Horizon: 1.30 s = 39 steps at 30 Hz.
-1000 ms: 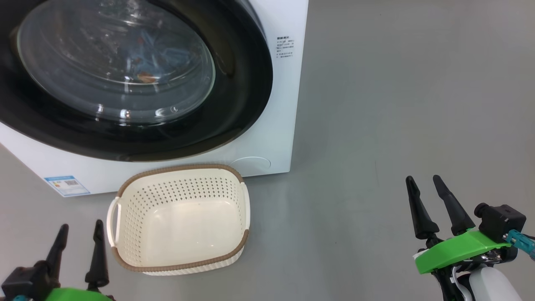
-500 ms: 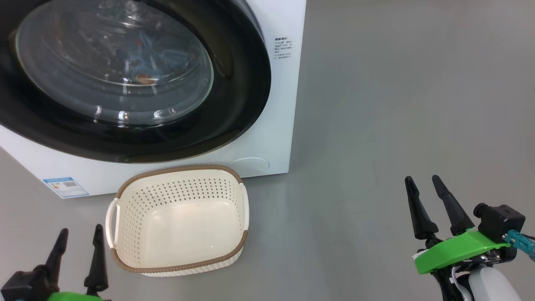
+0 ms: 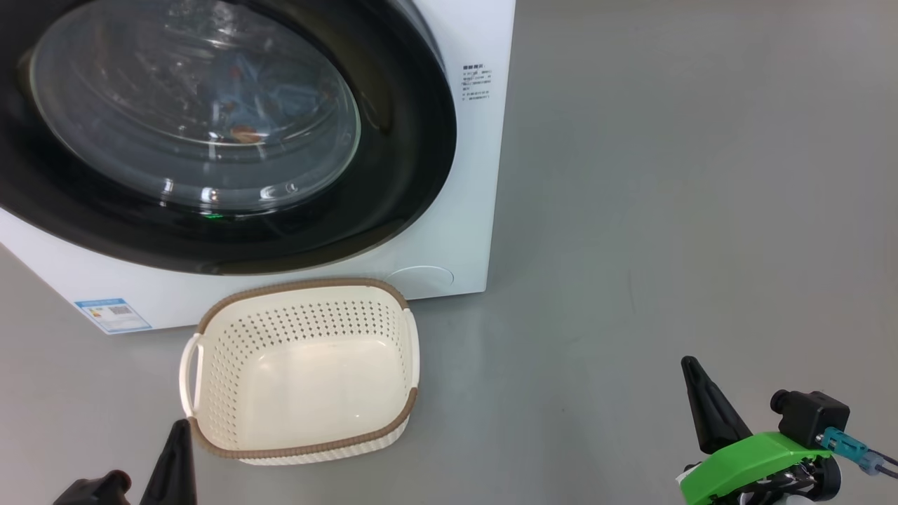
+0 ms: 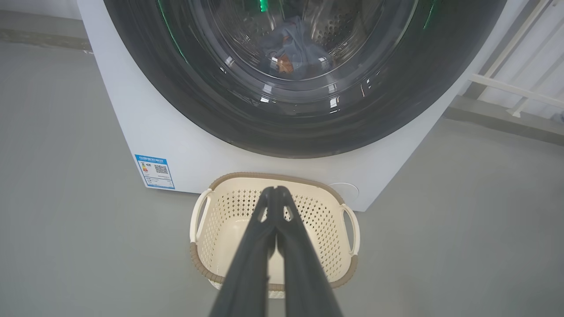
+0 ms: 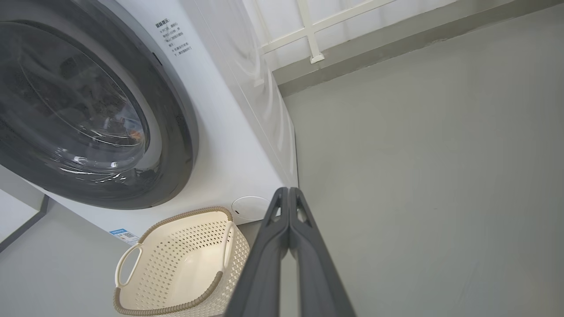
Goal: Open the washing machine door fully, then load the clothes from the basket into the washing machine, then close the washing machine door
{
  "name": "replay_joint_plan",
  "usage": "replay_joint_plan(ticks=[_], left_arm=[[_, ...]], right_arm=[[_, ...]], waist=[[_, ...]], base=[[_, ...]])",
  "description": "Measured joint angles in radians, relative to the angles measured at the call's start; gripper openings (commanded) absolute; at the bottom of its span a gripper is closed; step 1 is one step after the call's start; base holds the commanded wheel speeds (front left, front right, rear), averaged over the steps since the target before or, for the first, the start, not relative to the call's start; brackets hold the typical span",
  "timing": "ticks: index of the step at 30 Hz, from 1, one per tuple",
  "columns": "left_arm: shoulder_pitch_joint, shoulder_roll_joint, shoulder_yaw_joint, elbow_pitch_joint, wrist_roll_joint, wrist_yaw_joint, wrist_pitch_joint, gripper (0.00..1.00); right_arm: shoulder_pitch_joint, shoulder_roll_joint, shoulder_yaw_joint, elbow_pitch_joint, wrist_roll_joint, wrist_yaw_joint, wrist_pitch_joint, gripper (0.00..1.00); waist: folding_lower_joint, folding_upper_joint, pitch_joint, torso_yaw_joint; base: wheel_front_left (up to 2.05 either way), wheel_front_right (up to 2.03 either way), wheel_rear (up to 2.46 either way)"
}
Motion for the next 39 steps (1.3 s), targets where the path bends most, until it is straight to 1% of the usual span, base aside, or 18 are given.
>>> replay_joint_plan(ticks=[5, 9, 18, 20, 25, 27, 28, 31, 39], left_arm=[[0.000, 0.000, 0.001, 0.000, -0.042, 0.000, 0.009, 0.00], [0.000, -0.001, 0.002, 0.000, -0.093, 0.000, 0.026, 0.00], [-0.001, -0.002, 0.003, -0.001, -0.178, 0.000, 0.047, 0.00], [-0.002, -0.002, 0.004, -0.001, -0.204, 0.000, 0.056, 0.00], [-0.004, -0.004, 0.005, -0.002, -0.250, 0.000, 0.069, 0.00], [-0.005, -0.005, 0.006, -0.002, -0.266, 0.000, 0.074, 0.00], [-0.005, -0.006, 0.007, -0.002, -0.292, 0.000, 0.080, 0.00], [-0.005, -0.007, 0.007, -0.002, -0.313, 0.000, 0.087, 0.00], [-0.010, -0.010, 0.011, -0.004, -0.390, 0.000, 0.109, 0.00]], right_arm=[[0.000, 0.000, -0.003, -0.004, 0.026, 0.000, 0.012, 0.00], [0.000, 0.001, -0.008, -0.008, 0.078, 0.000, 0.025, 0.00], [0.000, 0.006, -0.022, -0.018, 0.148, 0.000, 0.047, 0.00], [0.000, 0.008, -0.026, -0.022, 0.188, 0.000, 0.056, 0.00], [0.000, 0.012, -0.030, -0.025, 0.214, 0.000, 0.065, 0.00], [0.000, 0.013, -0.032, -0.028, 0.242, 0.000, 0.072, 0.00], [0.000, 0.013, -0.035, -0.030, 0.259, 0.000, 0.077, 0.00], [0.000, 0.013, -0.036, -0.033, 0.271, 0.000, 0.083, 0.00], [0.000, 0.016, -0.048, -0.042, 0.345, 0.000, 0.101, 0.00]], waist=[[-0.0001, 0.0000, -0.003, 0.004], [-0.0002, 0.0000, -0.007, 0.008], [-0.0002, 0.0000, -0.014, 0.015], [-0.0002, 0.0000, -0.017, 0.017], [-0.0002, 0.0000, -0.020, 0.021], [-0.0002, 0.0000, -0.022, 0.022], [-0.0002, 0.0000, -0.024, 0.024], [-0.0002, 0.0000, -0.026, 0.026], [-0.0002, 0.0000, -0.033, 0.032]], base=[[0.00, 0.00, 0.00], [0.00, 0.00, 0.00], [0.00, 0.00, 0.00], [0.00, 0.00, 0.00], [0.00, 0.00, 0.00], [0.00, 0.00, 0.00], [0.00, 0.00, 0.00], [0.00, 0.00, 0.00], [0.00, 0.00, 0.00]])
